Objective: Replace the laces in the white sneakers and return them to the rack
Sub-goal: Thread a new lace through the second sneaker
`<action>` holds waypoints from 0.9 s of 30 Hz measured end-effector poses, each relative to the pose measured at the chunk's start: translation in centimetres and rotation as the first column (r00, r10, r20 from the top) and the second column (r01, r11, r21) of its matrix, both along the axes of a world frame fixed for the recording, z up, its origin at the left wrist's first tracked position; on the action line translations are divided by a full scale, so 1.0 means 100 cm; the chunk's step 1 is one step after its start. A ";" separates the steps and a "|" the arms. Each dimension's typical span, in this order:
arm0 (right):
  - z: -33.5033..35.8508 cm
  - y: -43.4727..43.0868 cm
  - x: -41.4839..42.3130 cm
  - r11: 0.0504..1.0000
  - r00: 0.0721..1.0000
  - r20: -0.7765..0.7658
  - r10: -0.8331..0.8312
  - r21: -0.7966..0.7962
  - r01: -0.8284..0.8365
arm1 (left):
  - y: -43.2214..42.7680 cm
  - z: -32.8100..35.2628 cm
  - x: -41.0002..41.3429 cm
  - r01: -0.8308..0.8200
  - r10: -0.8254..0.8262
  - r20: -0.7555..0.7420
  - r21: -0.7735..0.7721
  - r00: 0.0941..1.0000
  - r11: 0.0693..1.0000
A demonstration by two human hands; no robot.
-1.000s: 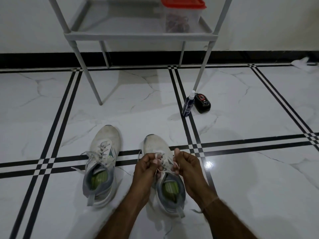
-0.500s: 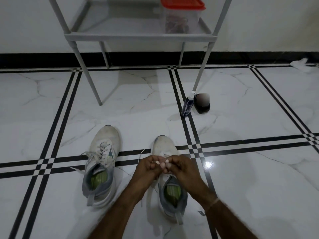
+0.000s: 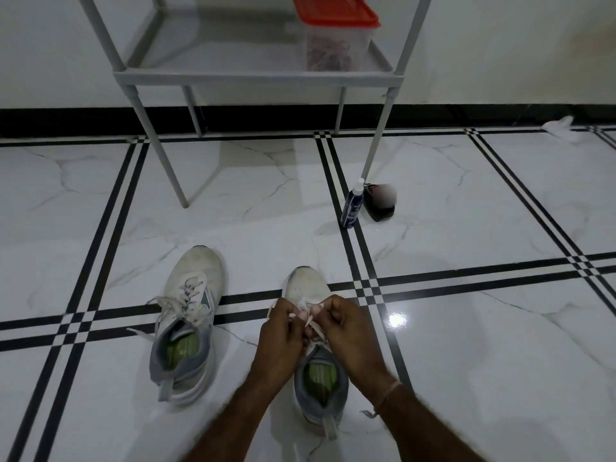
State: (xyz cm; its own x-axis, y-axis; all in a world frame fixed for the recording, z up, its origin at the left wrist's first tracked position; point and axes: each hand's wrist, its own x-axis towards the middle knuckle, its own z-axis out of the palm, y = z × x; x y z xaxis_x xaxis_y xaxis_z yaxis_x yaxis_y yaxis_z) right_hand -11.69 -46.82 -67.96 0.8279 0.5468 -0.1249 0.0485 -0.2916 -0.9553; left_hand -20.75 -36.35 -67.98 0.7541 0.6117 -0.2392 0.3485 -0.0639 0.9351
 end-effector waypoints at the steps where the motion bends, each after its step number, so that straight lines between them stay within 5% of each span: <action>1: 0.001 0.000 0.000 1.000 1.000 0.019 -0.011 -0.019 0.012 | -0.001 0.000 -0.001 0.017 -0.018 0.028 0.017 0.999 1.000; 11: -0.005 -0.012 0.004 0.996 0.988 -0.132 0.079 0.051 -0.073 | -0.003 0.002 -0.006 -0.127 0.122 0.107 0.046 0.987 0.991; 14: -0.008 -0.016 0.005 0.988 0.988 -0.038 0.152 0.013 -0.152 | -0.003 0.001 -0.005 -0.179 0.162 0.120 0.145 0.979 0.973; 18: -0.012 -0.018 0.004 0.975 0.963 0.151 0.221 -0.057 -0.215 | 0.008 -0.005 -0.006 0.005 -0.023 0.037 0.433 0.999 0.902; 22: -0.011 -0.025 0.008 0.976 0.946 0.241 0.218 -0.082 -0.204 | 0.027 -0.012 -0.012 0.205 -0.205 -0.052 0.464 0.977 0.862; 23: -0.011 -0.025 0.007 0.975 0.943 0.250 0.220 -0.079 -0.206 | 0.030 -0.010 -0.011 0.210 -0.207 -0.051 0.399 0.977 0.892; 25: -0.011 -0.022 0.006 0.978 0.946 0.250 0.206 -0.068 -0.195 | 0.027 0.004 -0.007 0.217 -0.216 -0.060 0.008 0.975 0.976; 27: -0.012 -0.018 0.003 0.983 0.954 0.238 0.183 -0.059 -0.174 | 0.022 0.015 -0.004 0.129 -0.181 -0.112 -0.361 0.977 0.924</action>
State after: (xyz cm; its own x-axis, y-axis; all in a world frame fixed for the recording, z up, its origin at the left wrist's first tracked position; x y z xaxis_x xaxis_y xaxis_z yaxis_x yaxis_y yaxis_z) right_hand -11.35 -48.66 -69.16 0.7249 0.6875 0.0436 0.3309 -0.2920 -0.8973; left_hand -21.11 -34.13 -66.51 0.7755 0.3475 -0.5271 0.4904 0.1943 0.8495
